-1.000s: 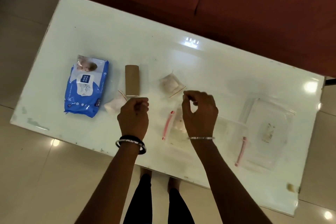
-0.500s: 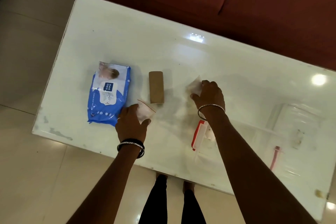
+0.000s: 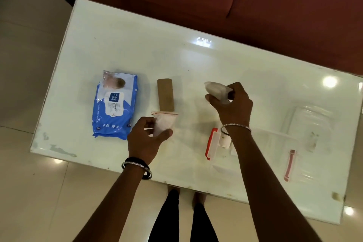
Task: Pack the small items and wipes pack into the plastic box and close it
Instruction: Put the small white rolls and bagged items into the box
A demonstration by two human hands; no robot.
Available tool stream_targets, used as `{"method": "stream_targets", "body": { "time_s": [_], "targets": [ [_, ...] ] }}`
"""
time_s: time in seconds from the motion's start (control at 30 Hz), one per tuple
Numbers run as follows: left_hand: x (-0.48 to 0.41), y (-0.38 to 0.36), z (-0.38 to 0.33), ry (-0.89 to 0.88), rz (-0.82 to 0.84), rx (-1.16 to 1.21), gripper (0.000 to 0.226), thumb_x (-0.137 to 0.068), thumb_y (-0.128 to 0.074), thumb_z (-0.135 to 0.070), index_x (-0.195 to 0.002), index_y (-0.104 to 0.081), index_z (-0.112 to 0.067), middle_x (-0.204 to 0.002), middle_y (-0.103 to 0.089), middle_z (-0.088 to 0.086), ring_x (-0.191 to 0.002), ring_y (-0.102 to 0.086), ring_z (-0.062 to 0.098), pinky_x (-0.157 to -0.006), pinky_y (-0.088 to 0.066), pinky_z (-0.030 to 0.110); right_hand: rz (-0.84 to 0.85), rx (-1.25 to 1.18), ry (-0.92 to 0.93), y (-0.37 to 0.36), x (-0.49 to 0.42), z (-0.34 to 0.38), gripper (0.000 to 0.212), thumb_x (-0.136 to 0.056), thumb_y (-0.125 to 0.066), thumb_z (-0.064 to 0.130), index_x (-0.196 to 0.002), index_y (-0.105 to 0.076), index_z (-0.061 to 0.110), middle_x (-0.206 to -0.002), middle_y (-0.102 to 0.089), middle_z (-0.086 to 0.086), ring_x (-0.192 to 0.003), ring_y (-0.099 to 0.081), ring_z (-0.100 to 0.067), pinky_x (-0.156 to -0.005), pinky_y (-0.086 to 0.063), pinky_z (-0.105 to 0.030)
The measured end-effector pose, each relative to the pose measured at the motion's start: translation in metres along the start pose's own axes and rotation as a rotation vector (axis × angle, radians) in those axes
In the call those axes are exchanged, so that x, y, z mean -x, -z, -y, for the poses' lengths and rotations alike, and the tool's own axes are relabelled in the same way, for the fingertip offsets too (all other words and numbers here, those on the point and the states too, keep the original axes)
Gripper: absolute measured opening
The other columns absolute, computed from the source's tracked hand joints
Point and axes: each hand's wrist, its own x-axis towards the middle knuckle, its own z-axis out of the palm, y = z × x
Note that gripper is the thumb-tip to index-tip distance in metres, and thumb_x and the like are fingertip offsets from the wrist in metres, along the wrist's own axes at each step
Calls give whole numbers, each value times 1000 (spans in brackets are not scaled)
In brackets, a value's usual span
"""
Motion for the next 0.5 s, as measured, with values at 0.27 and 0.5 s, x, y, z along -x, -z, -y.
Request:
{"method": "stream_targets", "body": {
  "time_s": [0.27,0.5],
  "targets": [
    [63,-43,-46,-125,269,113,55,-57,-90,-29,-101,-58,-21,-98,-68,-8,-92,-66,6,-73,-60,36,-57,-557,-286,83,76,-55,33,-73,-80,39,-102,-69,26,-90,-76,-4,-86,-75,-25,-68,-62,-43],
    [101,-85,-53,-282,311,-157,89,-55,-87,-40,-127,-36,-41,-90,-61,-21,-82,-65,2,-70,-55,28,50,-515,-480,121,115,-134,10,-92,-63,22,-95,-71,26,-94,-75,9,-104,-68,-24,-88,-55,-46]
  ]
}}
